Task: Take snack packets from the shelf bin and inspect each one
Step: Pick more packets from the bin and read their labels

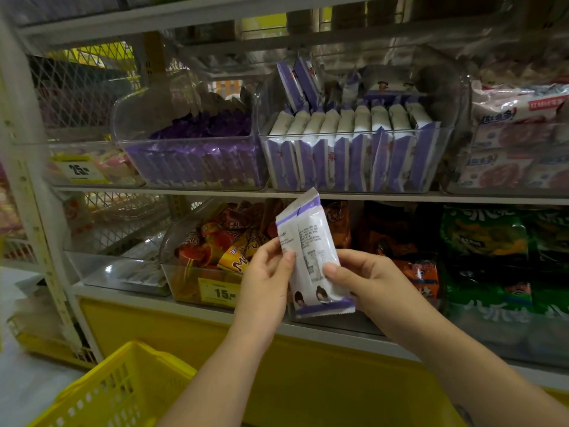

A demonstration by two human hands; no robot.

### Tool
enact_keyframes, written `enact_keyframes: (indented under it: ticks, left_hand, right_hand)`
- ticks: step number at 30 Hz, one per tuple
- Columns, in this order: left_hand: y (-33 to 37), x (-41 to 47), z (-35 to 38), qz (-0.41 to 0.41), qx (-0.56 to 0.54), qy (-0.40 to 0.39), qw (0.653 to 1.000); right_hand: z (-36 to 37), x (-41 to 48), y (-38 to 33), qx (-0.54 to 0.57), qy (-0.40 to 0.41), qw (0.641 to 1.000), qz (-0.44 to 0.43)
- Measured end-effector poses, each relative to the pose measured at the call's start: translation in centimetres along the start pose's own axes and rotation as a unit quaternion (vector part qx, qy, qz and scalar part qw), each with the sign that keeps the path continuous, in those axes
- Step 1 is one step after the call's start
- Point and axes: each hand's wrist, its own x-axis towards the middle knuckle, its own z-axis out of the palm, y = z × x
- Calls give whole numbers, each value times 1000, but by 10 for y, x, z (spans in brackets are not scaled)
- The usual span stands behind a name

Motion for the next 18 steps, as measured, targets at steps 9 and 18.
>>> enact_keyframes:
  ticks: [9, 18]
  left_hand:
    - [4, -5, 5, -15, 91, -146, 985]
    - [-6, 0, 4, -61, 67, -74, 993]
  right_hand:
    - [1, -1, 2, -63, 49, 995, -57]
    - [-1, 0, 5, -106, 39, 993, -45]
